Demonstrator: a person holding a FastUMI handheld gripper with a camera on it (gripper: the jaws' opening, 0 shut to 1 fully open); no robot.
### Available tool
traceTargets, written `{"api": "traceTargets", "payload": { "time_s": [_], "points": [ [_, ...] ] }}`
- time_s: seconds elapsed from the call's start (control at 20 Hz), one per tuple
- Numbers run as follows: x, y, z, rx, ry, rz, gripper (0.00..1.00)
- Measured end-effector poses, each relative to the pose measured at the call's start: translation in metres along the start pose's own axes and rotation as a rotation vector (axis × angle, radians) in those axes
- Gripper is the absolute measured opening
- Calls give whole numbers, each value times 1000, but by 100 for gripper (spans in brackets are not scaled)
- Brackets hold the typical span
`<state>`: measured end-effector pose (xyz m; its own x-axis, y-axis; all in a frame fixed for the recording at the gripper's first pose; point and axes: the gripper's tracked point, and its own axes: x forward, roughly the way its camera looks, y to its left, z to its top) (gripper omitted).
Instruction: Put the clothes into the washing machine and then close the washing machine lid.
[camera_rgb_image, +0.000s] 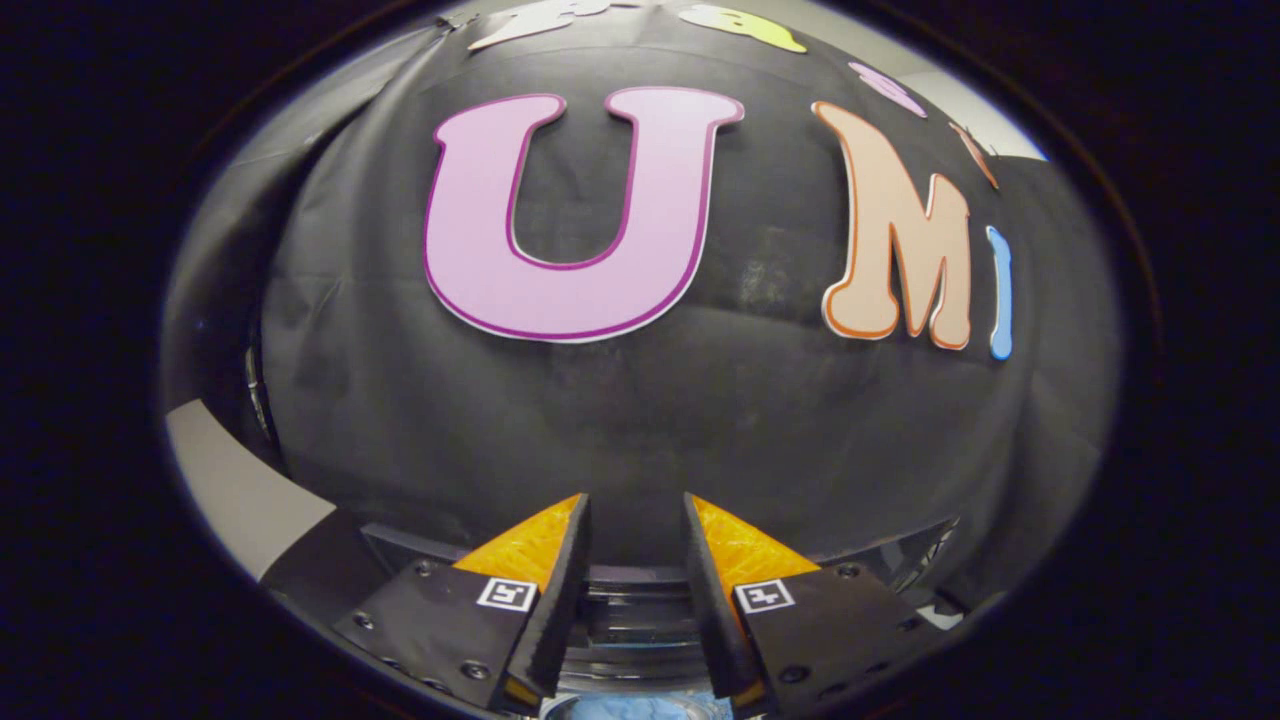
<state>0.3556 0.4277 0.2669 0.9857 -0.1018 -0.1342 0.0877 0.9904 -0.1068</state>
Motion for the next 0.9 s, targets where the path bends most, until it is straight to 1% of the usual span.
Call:
{"api": "traceTargets", "payload": {
  "time_s": [0.05, 0.1, 0.25, 0.35, 0.55, 0.65, 0.9],
  "points": [
    [-1, 0, -2, 1, 7, -2, 57],
    [-2, -3, 0, 0, 5, -12, 58],
    [-2, -11, -1, -15, 2, -32, 76],
    [-2, -12, -3, 0, 12, -21, 88],
    [-5, -13, -8, 84, 35, -10, 89],
    [-9, -12, -6, 64, 20, -13, 89],
    [-15, -13, -6, 70, -11, -18, 89]
  ]
}}
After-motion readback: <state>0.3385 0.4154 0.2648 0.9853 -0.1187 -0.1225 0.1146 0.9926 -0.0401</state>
